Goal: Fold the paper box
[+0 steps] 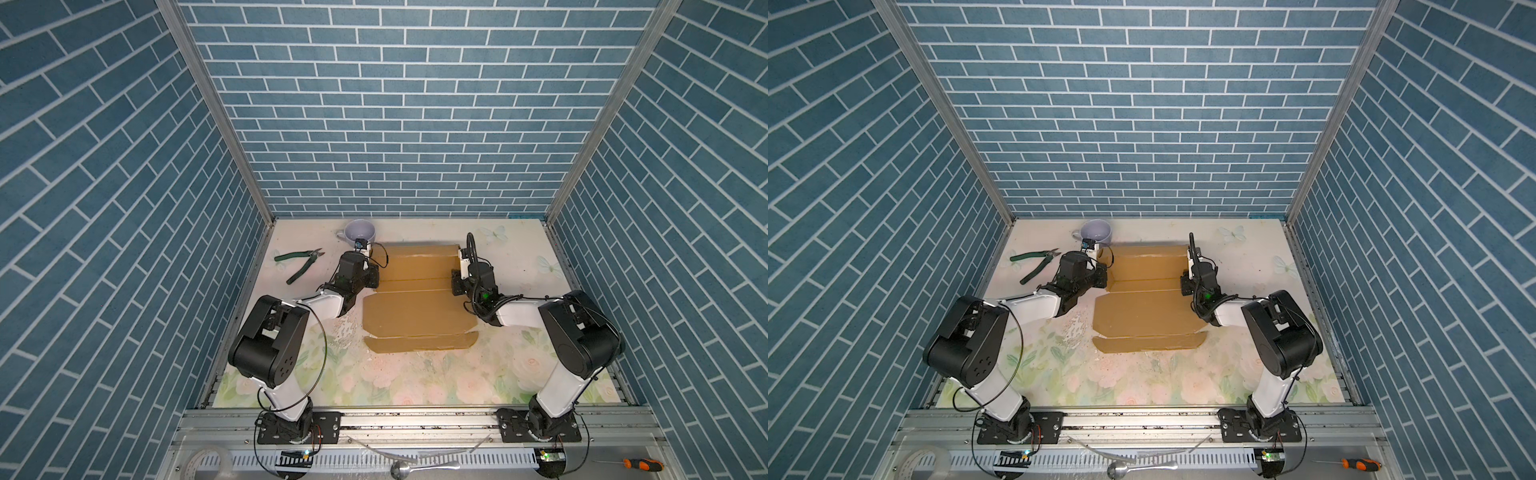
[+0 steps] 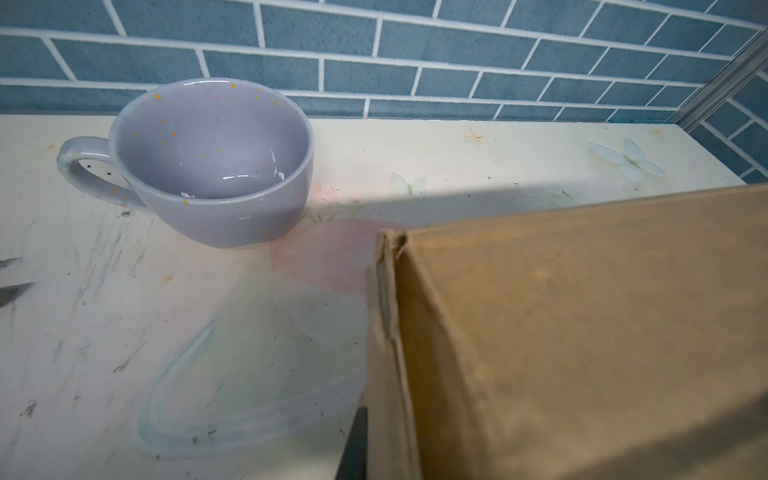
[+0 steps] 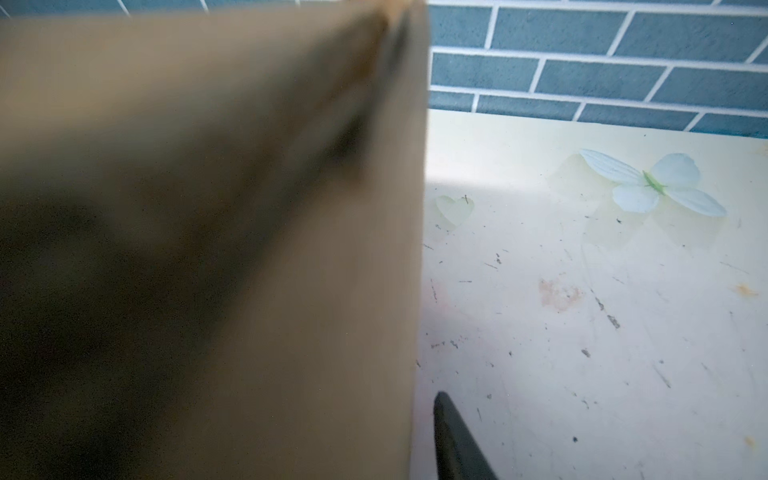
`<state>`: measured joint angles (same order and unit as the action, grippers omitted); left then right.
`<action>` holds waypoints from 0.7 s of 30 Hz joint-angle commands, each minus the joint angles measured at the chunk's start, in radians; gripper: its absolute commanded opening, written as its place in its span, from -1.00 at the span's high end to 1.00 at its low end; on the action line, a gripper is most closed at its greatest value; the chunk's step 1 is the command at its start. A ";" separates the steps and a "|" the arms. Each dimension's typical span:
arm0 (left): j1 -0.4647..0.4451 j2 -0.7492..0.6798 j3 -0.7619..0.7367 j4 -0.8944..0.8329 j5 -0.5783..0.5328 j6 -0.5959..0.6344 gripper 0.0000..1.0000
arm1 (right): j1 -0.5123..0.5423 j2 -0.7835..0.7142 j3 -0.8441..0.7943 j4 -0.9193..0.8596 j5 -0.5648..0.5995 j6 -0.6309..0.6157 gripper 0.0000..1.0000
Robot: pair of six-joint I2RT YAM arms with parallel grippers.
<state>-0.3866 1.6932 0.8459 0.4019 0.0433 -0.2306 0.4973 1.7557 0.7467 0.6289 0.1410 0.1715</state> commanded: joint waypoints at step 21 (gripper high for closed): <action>-0.004 0.039 0.022 -0.146 -0.013 0.033 1.00 | -0.021 -0.082 0.034 -0.057 -0.110 0.017 0.25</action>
<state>-0.3885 1.6974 0.8688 0.3607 0.0154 -0.2070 0.4885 1.7172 0.7483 0.5968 0.0818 0.1902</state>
